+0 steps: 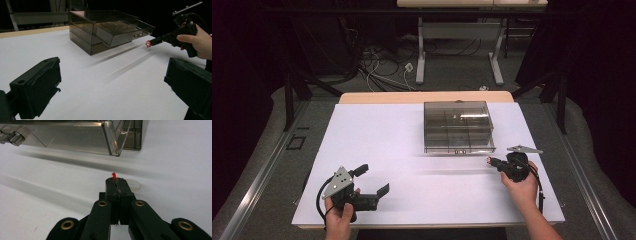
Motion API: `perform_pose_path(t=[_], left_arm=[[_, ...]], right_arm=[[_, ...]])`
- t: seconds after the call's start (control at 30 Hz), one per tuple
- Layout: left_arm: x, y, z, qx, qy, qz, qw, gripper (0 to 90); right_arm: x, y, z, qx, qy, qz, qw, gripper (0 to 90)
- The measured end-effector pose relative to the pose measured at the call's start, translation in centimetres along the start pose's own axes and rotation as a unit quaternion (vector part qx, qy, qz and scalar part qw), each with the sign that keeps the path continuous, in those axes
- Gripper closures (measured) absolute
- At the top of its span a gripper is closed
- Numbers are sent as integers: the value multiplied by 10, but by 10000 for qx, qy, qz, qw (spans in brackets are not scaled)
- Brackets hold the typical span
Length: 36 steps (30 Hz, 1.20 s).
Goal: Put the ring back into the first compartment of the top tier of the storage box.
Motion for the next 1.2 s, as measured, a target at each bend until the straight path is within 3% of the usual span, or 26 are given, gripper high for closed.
perform_pose_path(t=[0.37,1.17,1.2], left_arm=[[0,0,0,4,-1,-1,10000,4],[0,1,0,-1,-4,-3,10000,4],[0,1,0,-1,-4,-3,10000,4]], right_arm=[[9,3,-6,65,-100,75,9999,900],[25,16,-11,156,-160,-139,9997,900],[32,22,-14,210,-219,-233,9993,900]])
Point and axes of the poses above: each handheld gripper's, and its own axes: x roughly backward along the jaws, z roughly out of its underside, y roughly to its left, the point moved 4 cm from there along -x, roughly forward along the jaws, and after that the axes turned 2 degrees about -y, right-handed, at the moved point
